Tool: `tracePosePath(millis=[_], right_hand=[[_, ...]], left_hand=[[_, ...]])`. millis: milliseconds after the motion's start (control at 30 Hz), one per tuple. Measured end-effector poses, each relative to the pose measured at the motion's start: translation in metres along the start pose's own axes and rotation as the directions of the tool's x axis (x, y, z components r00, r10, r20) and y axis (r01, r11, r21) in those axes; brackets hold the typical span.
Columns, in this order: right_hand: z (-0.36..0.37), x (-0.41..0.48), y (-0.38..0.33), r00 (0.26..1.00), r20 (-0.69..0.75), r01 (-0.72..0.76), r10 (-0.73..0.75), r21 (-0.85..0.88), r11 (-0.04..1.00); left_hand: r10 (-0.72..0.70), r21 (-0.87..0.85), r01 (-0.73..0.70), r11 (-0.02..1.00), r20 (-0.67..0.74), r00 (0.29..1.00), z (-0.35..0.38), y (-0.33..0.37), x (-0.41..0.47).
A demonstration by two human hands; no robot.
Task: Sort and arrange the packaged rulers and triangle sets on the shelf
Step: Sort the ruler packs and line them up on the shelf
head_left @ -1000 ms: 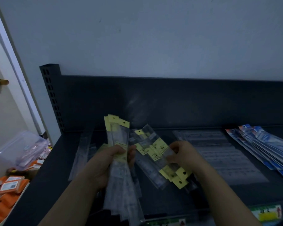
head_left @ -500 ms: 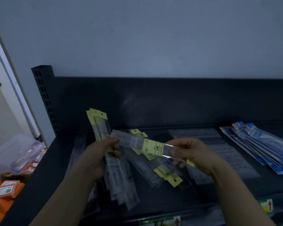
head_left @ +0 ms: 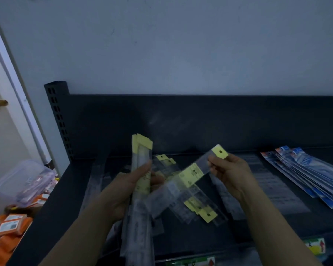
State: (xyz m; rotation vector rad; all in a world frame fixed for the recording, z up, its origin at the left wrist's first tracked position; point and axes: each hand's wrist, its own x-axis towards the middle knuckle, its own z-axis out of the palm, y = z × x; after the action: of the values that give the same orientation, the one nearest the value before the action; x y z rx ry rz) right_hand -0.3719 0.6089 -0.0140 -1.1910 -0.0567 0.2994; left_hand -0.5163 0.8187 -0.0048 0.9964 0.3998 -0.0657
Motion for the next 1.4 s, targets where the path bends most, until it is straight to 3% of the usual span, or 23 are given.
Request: tracePosePath(millis=[167,300,333,400,467,533,633,700,867,967,1100,1167,1267,1333,1400], right_hand=[[0.041,-0.008,0.011,0.993,0.121,0.018,-0.006,-0.104,0.994],[0.048,-0.007,0.017,0.994,0.104,0.063,-0.038,-0.248,0.967],[0.041,-0.006,0.017,0.994,0.083,0.104,-0.076,-0.432,0.896],[0.027,-0.006,0.018,0.986,0.100,0.157,-0.132,-0.820,0.551],[0.018,-0.012,0.021,0.989,0.143,0.150,-0.044,-0.940,0.307],[0.017,-0.019,0.024,0.988,0.146,0.133,0.049,-0.969,0.207],[0.019,-0.020,0.022,0.990,0.118,0.104,0.076,-0.980,0.173],[0.018,-0.019,0.020,0.992,0.098,0.080,0.084,-0.979,0.190],[0.013,-0.020,0.024,0.989,0.106,0.061,0.106,-0.929,0.366],[0.007,-0.021,0.027,0.989,0.135,0.078,0.059,-0.819,0.569],[0.015,-0.042,0.020,0.949,0.286,0.013,0.135,-0.461,0.887],[0.023,-0.051,0.021,0.903,0.389,-0.010,0.179,-0.399,0.917],[0.028,-0.058,0.028,0.861,0.451,0.014,0.235,-0.482,0.876],[0.028,-0.058,0.031,0.877,0.427,0.044,0.219,-0.526,0.850],[0.023,-0.052,0.033,0.943,0.313,0.083,0.116,-0.557,0.826]], left_hand=[[-0.097,0.113,0.080,0.990,0.155,0.983,0.016,-0.015,0.001],[-0.042,0.033,0.039,0.999,0.103,0.994,0.013,-0.017,0.003],[-0.016,-0.022,0.018,1.000,0.063,0.998,0.009,-0.016,0.004],[0.033,-0.087,-0.034,0.996,-0.014,0.999,-0.002,-0.011,0.008],[0.058,-0.100,-0.063,0.993,-0.053,0.997,-0.013,-0.007,0.010],[0.056,-0.109,-0.063,0.992,-0.062,0.996,-0.019,-0.005,0.011],[0.040,-0.125,-0.046,0.991,-0.049,0.998,-0.020,-0.005,0.011],[0.036,-0.141,-0.040,0.989,-0.029,0.999,-0.020,-0.005,0.011],[0.024,-0.153,-0.030,0.988,-0.035,0.999,-0.020,-0.008,0.011],[0.018,-0.118,-0.026,0.993,-0.067,0.998,-0.017,-0.009,0.013],[0.060,-0.111,-0.065,0.992,-0.053,0.997,-0.006,-0.012,0.014],[0.088,-0.107,-0.091,0.990,-0.035,0.996,0.005,-0.014,0.014],[0.085,-0.146,-0.090,0.985,-0.040,0.996,0.014,-0.016,0.019],[0.065,-0.172,-0.069,0.983,-0.029,0.997,0.015,-0.015,0.019],[0.071,-0.187,-0.076,0.979,-0.033,0.997,0.011,-0.012,0.017]])
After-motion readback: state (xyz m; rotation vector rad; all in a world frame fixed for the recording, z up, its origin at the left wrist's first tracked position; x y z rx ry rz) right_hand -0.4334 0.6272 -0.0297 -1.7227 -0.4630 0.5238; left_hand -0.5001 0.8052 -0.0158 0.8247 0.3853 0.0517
